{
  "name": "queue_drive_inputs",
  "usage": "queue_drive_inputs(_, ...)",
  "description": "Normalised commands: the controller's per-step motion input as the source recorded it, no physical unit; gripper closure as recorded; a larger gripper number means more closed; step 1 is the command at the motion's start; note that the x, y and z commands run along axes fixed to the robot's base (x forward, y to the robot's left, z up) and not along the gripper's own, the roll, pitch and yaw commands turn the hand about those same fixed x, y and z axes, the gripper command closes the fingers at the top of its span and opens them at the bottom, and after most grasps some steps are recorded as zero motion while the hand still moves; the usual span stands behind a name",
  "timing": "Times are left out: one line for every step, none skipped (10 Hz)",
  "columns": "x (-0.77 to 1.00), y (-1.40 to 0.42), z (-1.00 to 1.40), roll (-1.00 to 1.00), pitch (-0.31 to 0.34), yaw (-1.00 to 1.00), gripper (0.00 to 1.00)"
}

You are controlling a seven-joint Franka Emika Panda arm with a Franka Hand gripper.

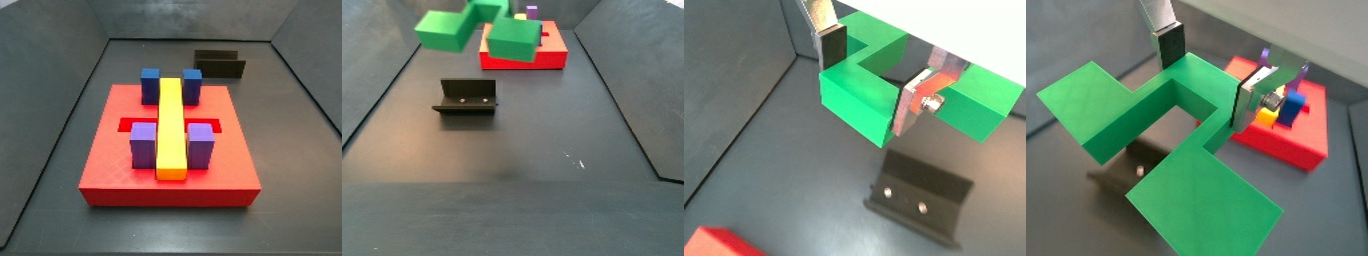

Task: Pick up the green object. Move up. Place the green object on the fixture. Regrasp the green object. Move to above the board. Insert the green object.
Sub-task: Place the green object on the fixture.

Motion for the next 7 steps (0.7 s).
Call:
queue_drive_inputs(0.42,0.00,0.14,-1.00,-0.251,-0.26,1.00)
queue_drive_inputs(0.45,0.00,0.00,-1.00,-0.231,-0.21,1.00)
queue_drive_inputs(0.35,-0.02,0.00,-1.00,-0.277,-0.02,1.00)
queue_drive_inputs(0.38,-0.16,0.00,-0.86,-0.129,0.06,1.00)
queue_drive_inputs(0.35,-0.26,0.00,-0.72,-0.014,0.27,1.00)
queue_drive_inputs(0.37,-0.34,-0.02,-0.46,0.006,0.43,1.00)
queue_drive_inputs(0.35,-0.43,-0.17,-0.06,0.214,0.50,1.00)
